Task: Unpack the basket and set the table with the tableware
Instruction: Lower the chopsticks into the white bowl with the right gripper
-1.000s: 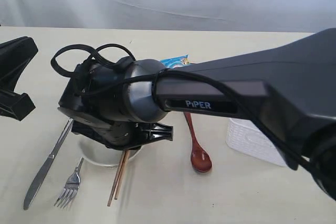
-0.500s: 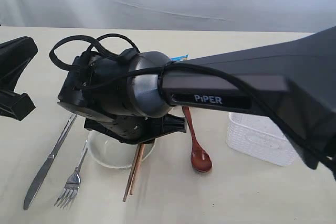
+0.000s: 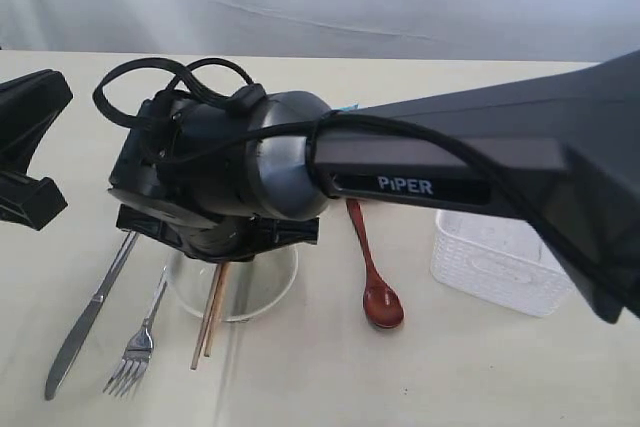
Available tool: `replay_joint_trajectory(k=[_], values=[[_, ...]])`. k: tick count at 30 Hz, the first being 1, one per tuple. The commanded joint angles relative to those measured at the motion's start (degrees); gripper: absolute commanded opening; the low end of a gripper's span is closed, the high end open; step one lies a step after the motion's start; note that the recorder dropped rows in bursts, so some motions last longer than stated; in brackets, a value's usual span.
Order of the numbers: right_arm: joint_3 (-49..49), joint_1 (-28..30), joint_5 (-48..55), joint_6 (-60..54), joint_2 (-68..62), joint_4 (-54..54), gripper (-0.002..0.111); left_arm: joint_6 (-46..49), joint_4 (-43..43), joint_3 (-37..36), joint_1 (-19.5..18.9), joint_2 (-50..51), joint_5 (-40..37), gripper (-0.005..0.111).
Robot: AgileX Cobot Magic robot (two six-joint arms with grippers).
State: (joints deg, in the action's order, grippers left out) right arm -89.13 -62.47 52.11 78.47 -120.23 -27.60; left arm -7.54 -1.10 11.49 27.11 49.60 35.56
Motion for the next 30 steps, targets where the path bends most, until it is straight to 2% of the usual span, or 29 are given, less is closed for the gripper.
replay_joint_trajectory(k=[1,26,28,30], values=[[-0.1,0.1,-1.7,-0.3,-0.1,0.2,0.0,0.2,-0.2,-0.3,0.1,-0.3,0.1,0.0],[-0.1,0.2,0.2,-0.3,-2.6,0.2,0.0,0.2,-0.2,-0.3,0.1,-0.3,0.1,0.0],[-0.1,0.2,0.2,-0.3,-2.6,0.2,0.01,0.2,-0.2,-0.3,0.1,-0.3,0.1,0.0],[-0.1,0.2,0.2,-0.3,-2.6,0.4,0.025,0.2,-0.2,-0.3,0.1,-0.3,0.1,0.0]])
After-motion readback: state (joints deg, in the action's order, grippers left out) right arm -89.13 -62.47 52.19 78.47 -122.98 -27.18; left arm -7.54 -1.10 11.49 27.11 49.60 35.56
